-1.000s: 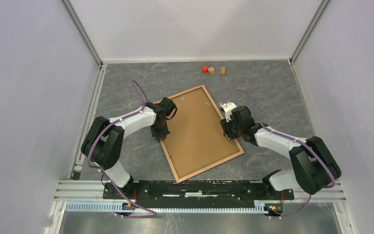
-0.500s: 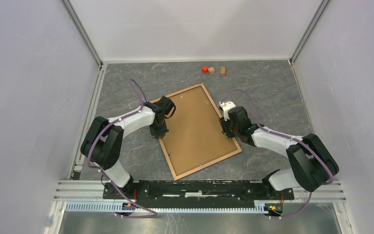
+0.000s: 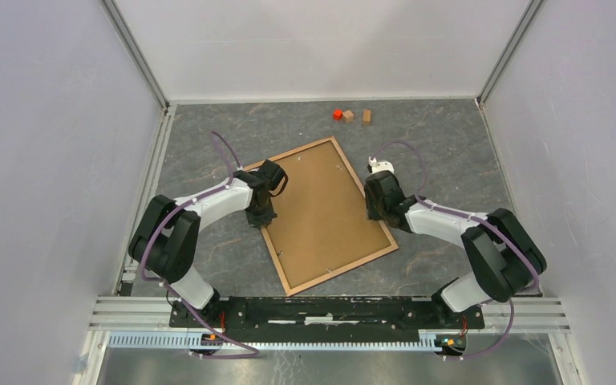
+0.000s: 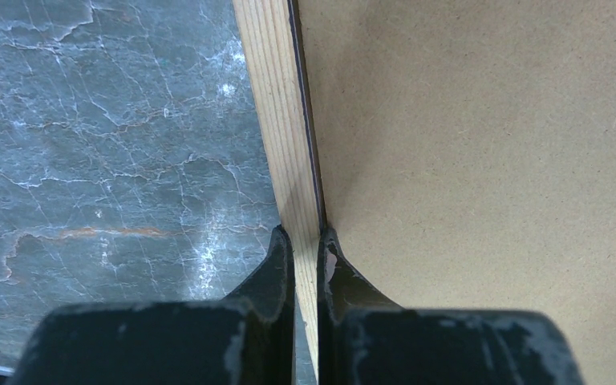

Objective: Put the photo into the frame

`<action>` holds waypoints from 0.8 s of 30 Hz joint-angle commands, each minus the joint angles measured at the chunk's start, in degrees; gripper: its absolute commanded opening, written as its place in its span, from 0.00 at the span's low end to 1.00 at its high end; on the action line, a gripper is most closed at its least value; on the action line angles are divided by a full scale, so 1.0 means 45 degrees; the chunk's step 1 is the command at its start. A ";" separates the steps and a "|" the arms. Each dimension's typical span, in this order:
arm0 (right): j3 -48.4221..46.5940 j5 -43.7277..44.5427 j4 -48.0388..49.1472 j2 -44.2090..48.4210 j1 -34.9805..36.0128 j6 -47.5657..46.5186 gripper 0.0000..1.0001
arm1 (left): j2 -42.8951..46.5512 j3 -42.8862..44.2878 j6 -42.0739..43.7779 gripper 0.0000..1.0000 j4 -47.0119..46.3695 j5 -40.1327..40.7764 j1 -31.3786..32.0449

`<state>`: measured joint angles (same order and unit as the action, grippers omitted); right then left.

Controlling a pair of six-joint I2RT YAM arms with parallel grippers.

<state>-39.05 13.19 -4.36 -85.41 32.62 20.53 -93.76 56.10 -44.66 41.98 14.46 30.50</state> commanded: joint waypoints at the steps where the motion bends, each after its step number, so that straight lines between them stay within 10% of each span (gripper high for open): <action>1: -0.0279 0.1222 -0.1634 -0.1156 0.0493 0.2484 0.00 | -0.0292 -0.0696 0.0641 0.02 -0.0644 -0.0332 0.0117; 9: -0.1208 0.2602 -0.4011 -0.1697 0.1826 0.3752 0.00 | -0.0364 -0.0680 -0.0018 0.02 -0.0622 -0.0233 0.0119; 24: -0.0970 0.1040 -0.3167 -0.0613 0.1792 0.1296 0.48 | -0.0313 -0.0707 0.0101 0.02 -0.0662 -0.0409 0.0117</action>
<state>-45.80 24.99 -14.98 -89.34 39.42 27.46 -93.06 55.22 -45.23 41.01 14.61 30.48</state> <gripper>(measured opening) 0.455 0.075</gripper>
